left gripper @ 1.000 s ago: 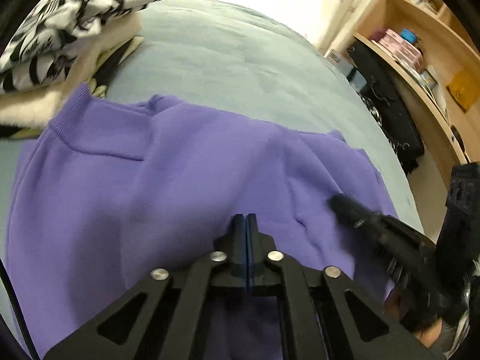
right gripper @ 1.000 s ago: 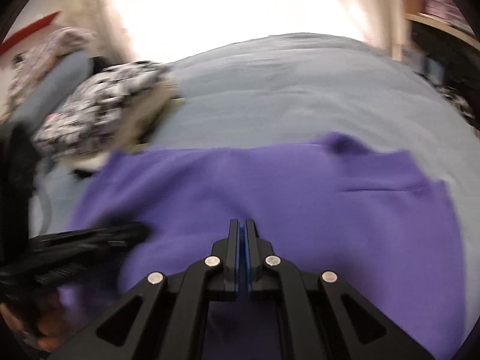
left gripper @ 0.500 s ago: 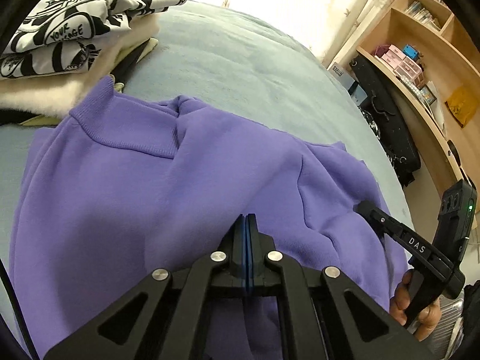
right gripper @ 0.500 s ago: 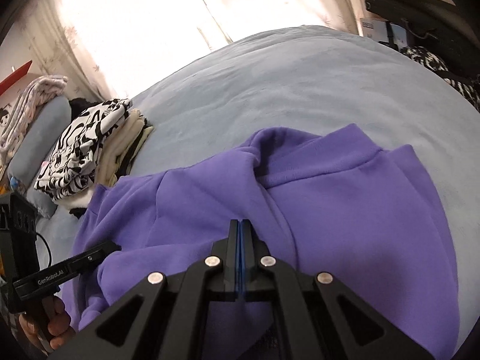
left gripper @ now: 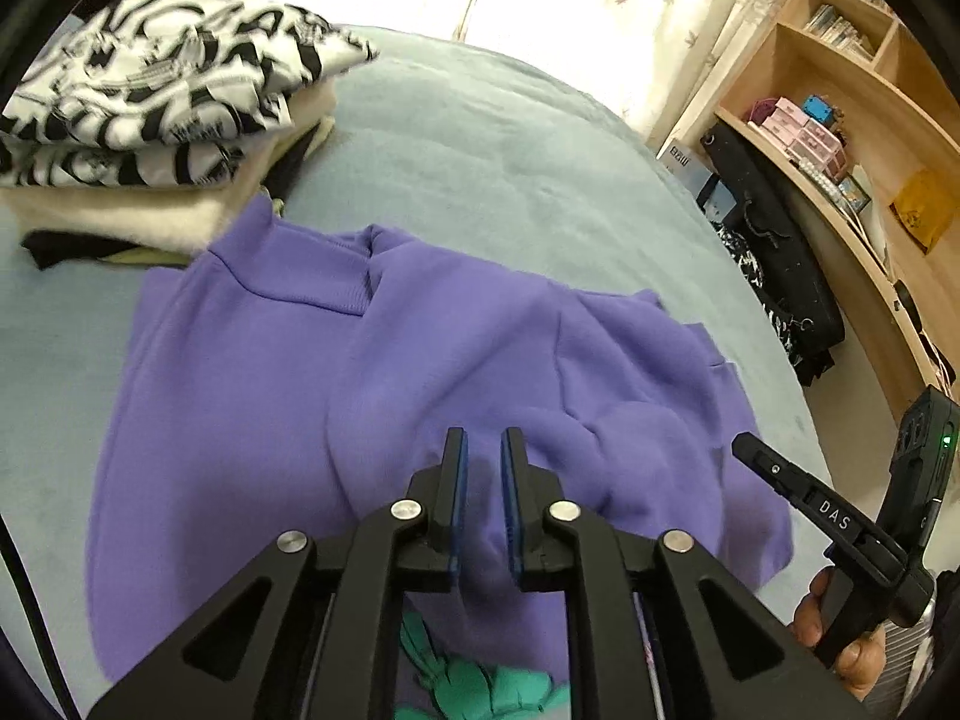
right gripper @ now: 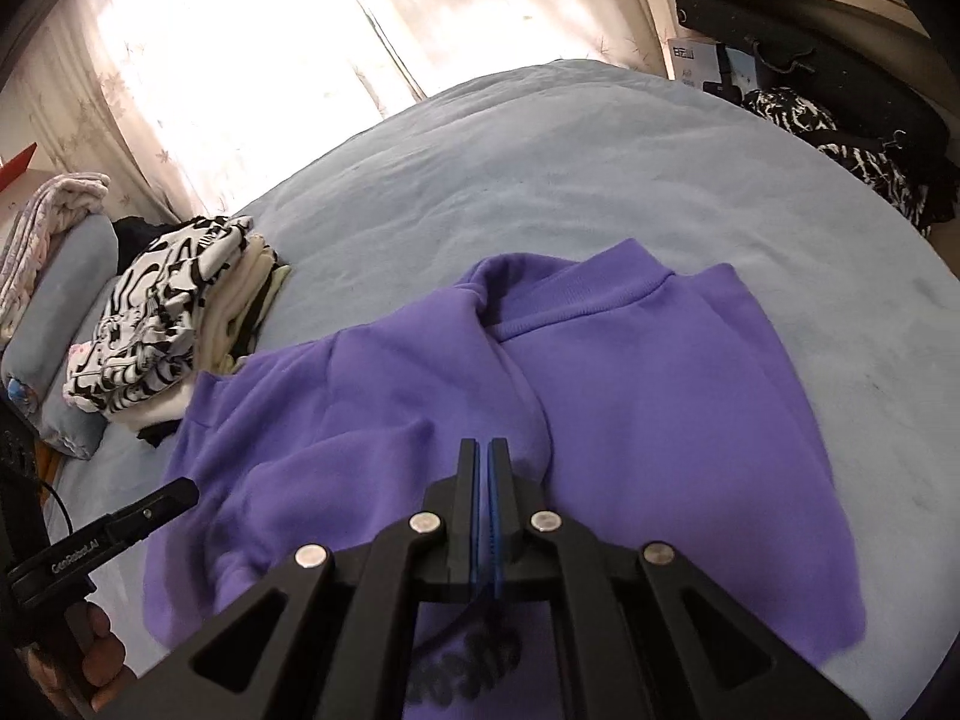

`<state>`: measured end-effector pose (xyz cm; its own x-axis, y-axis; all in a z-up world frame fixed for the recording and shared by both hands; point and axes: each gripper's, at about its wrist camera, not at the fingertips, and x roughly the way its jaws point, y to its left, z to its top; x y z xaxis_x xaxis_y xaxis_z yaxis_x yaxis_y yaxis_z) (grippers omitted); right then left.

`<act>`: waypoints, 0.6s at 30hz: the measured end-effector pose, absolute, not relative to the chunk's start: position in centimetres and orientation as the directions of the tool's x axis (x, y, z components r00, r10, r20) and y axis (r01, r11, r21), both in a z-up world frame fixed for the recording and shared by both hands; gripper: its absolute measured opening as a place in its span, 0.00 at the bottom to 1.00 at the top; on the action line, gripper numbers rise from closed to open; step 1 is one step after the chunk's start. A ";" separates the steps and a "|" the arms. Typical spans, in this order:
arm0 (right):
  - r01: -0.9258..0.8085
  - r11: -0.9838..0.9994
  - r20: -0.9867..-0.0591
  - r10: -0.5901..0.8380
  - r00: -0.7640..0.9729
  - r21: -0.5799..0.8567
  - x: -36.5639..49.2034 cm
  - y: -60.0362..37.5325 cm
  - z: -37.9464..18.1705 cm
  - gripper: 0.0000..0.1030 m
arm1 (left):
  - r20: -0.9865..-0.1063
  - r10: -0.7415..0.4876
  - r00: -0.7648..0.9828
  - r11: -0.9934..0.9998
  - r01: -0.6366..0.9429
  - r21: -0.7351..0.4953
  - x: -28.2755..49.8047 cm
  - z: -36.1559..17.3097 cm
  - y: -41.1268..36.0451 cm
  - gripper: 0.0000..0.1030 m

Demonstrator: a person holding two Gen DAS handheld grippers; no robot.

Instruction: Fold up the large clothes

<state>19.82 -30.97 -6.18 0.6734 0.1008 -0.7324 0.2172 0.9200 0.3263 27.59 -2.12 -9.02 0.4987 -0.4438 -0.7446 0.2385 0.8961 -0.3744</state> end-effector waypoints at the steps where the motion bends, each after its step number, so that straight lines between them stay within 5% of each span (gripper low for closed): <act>1: 0.218 0.918 -0.732 0.103 0.674 0.330 19.3 -30.7 -5.7 0.02 | -0.742 -0.440 0.505 0.898 0.240 -0.370 27.0 -8.4 -2.0 0.16; 5: 0.204 0.918 -0.723 0.116 0.681 0.340 17.0 -29.5 -3.7 0.02 | -0.728 -0.432 0.532 0.902 0.245 -0.356 24.2 -6.0 -1.4 0.30; 18: 0.127 0.944 -0.690 0.127 0.712 0.304 9.8 -24.6 0.8 0.03 | -0.744 -0.348 0.571 0.937 0.233 -0.260 15.5 -1.4 1.1 0.36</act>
